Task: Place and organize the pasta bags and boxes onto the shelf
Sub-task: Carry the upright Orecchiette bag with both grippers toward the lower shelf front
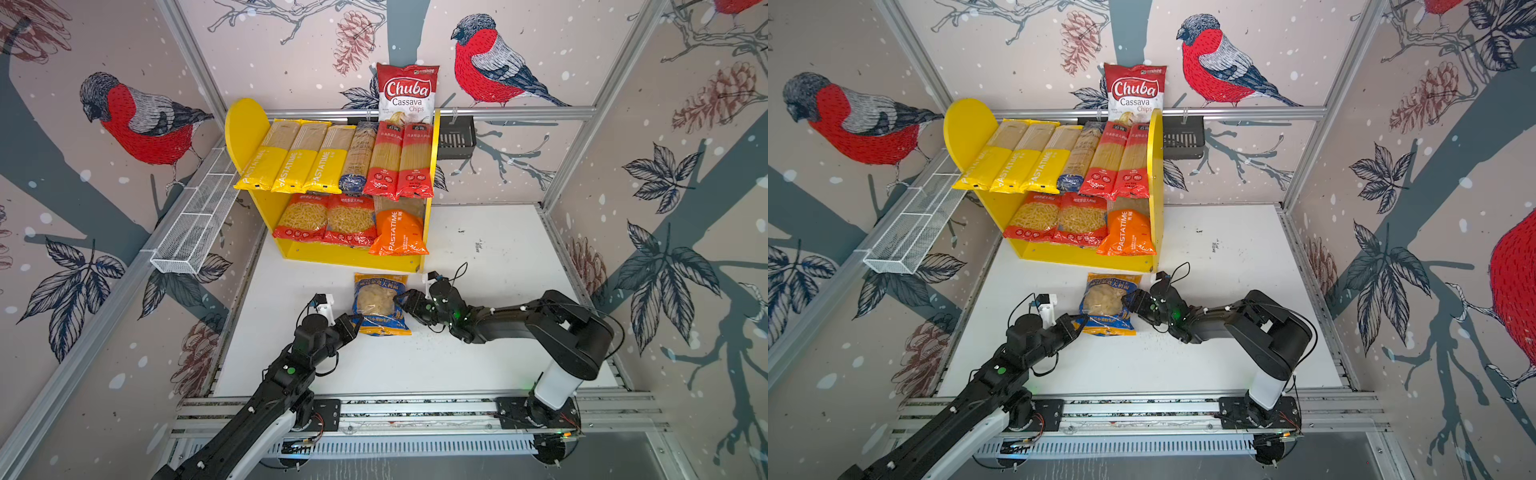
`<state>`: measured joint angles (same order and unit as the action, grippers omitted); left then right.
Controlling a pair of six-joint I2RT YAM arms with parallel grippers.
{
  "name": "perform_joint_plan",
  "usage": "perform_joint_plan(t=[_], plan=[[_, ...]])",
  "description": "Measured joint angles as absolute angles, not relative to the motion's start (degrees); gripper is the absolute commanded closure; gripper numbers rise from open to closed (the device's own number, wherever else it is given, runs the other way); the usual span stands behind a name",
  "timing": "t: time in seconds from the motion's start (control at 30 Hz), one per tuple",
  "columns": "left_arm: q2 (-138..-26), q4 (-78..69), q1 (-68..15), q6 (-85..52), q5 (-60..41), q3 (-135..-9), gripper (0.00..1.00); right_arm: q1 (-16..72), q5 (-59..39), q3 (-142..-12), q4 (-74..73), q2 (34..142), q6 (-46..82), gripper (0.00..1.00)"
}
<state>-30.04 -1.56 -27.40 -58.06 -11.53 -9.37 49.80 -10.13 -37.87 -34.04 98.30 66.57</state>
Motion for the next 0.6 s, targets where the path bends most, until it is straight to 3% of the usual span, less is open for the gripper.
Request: perform_joint_plan(t=[0.27,0.6], plan=[[-29.6,1.6,-27.4,-58.1,-11.4,-9.8,1.0,49.4,-16.0,-42.0,-33.9,104.0,64.9,0.25],[-28.6,4.6,-27.4,-57.3,-10.7,-11.0,1.0,50.1,-18.4,-40.4,-48.3,108.2,69.5,0.59]])
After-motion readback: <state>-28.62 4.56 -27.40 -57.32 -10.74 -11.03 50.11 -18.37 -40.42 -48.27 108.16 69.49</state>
